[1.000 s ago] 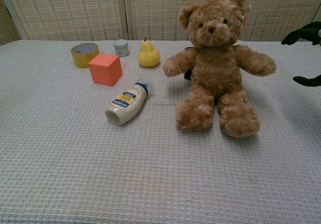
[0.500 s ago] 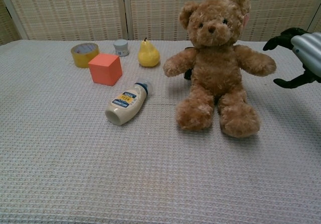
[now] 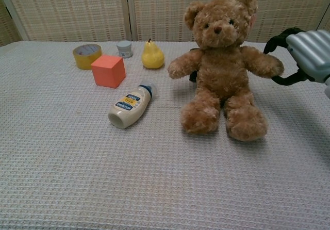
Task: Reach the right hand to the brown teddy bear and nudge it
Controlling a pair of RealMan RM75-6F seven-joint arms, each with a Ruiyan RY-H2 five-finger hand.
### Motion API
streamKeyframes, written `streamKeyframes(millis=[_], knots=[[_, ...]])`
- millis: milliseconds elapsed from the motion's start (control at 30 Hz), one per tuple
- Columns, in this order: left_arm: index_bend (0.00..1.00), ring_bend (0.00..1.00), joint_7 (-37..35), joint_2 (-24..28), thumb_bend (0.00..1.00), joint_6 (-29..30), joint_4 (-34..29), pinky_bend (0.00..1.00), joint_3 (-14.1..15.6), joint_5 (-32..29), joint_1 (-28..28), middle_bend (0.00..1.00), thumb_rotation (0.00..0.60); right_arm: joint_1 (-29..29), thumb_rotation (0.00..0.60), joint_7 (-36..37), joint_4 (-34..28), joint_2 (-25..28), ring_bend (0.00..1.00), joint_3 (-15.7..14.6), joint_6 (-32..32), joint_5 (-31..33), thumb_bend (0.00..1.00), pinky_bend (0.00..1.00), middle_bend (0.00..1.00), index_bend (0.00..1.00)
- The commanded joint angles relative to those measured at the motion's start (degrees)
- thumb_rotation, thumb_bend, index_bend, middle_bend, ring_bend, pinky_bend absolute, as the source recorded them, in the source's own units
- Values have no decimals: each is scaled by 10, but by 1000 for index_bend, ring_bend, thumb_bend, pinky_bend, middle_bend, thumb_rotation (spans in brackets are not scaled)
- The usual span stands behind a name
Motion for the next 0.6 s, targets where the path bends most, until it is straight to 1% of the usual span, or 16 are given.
streamKeyframes(millis=[33, 300, 433, 600], knots=[[236, 228, 1, 0, 424, 1, 1, 374, 1, 2, 0, 235, 600, 14, 600, 18, 41, -23, 182, 2, 1, 4, 131, 402, 331, 371], [235, 228, -1, 1, 425, 0, 1, 374, 3, 7, -1, 235, 600, 27, 600, 40, 95, -48, 184, -3, -6, 9, 133, 405, 335, 387], [236, 228, -2, 1, 425, -2, 0, 375, 4, 6, -1, 235, 600, 31, 600, 51, 116, -59, 211, -4, 5, 10, 141, 434, 363, 456], [236, 229, 0, 0, 426, -2, 0, 374, 5, 9, -1, 235, 600, 37, 600, 64, 140, -66, 240, -2, 17, 15, 187, 463, 389, 553]])
